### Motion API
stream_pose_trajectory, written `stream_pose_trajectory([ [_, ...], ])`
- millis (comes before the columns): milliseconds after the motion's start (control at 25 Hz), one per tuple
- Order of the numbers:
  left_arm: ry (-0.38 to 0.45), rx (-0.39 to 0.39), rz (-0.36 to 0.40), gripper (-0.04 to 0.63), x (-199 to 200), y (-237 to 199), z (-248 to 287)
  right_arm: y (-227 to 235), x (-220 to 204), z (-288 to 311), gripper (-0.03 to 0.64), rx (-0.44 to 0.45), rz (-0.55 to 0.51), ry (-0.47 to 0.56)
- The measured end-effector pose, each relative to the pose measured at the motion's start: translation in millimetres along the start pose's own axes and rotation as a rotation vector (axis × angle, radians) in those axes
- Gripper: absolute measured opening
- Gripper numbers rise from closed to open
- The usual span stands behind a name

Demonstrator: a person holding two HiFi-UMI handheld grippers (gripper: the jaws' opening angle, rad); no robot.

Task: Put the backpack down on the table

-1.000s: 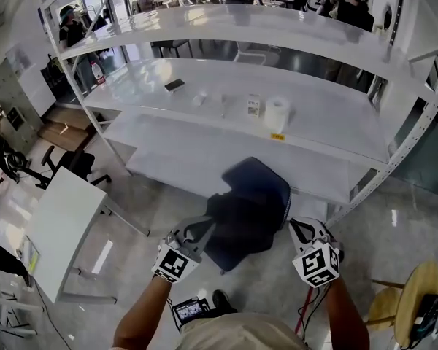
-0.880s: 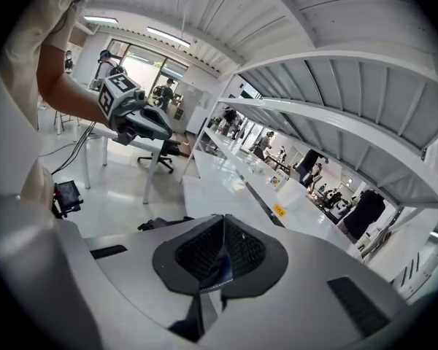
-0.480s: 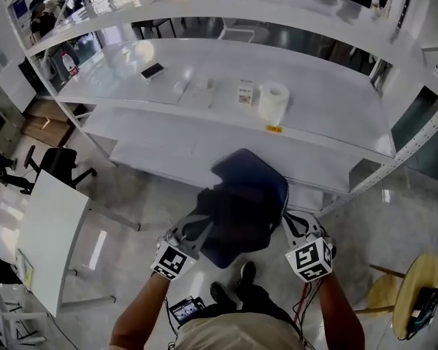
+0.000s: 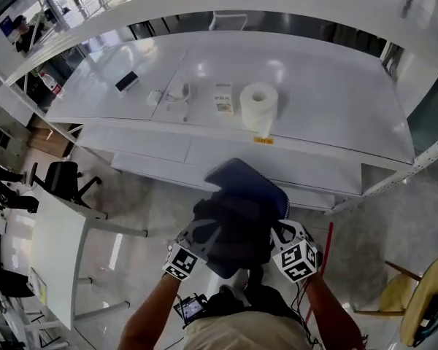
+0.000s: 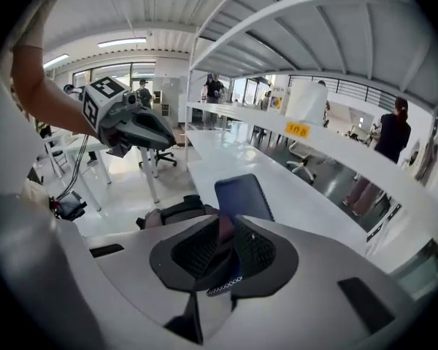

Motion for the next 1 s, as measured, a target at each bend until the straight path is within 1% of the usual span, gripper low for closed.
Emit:
stream_pose_trajectory([
  [40,-0.015,-0.008,-0.004,0.012,-6,-3,14,2,-8,11,0.048,0.007,0.023,-0.015],
  [120,-0.055,-0.026,0.0,0.012,-22,-4,39,2,-23,28,0.115,0.022,0.067,-0.049],
  [200,-0.103,-0.036,0.014,0.012,-41,-5,62,-2,-38,42,0.14,0.049,0.106,-0.084],
  [280,-0.151,-0.043,0.025,0.017,-62,-9,82,-9,-52,56,0.15,0.082,0.139,-0.114],
  [320,-0.174,-0.047,0.026,0.056,-73,-11,91,-13,-59,62,0.153,0.097,0.155,-0.128],
  [360,-0.196,-0.051,0.026,0.124,-84,-13,99,-17,-66,69,0.158,0.109,0.17,-0.143],
  [440,-0.239,-0.053,0.039,0.157,-106,-19,114,-21,-80,80,0.162,0.115,0.199,-0.169],
  [520,-0.28,-0.047,0.081,0.175,-126,-25,129,-20,-93,90,0.161,0.104,0.218,-0.192],
  [680,-0.349,0.001,0.203,0.181,-162,-34,155,-23,-112,102,0.163,0.087,0.242,-0.228],
  [800,-0.351,0.024,0.242,0.183,-173,-34,168,-28,-122,102,0.163,0.075,0.261,-0.254],
  [880,-0.331,0.015,0.257,0.183,-173,-31,175,-29,-126,104,0.163,0.068,0.273,-0.262],
  [1000,-0.308,-0.019,0.274,0.183,-177,-31,184,-28,-129,115,0.162,0.057,0.288,-0.263],
])
Point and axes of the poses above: the fingertips, and each gripper's own axes: z forward along the fingers, y to its right, x out of its top, the point moved 2 cm from there along -z, backward along the fingers, and after that the axes turned 11 degrees about -z, right-handed, at the moved point
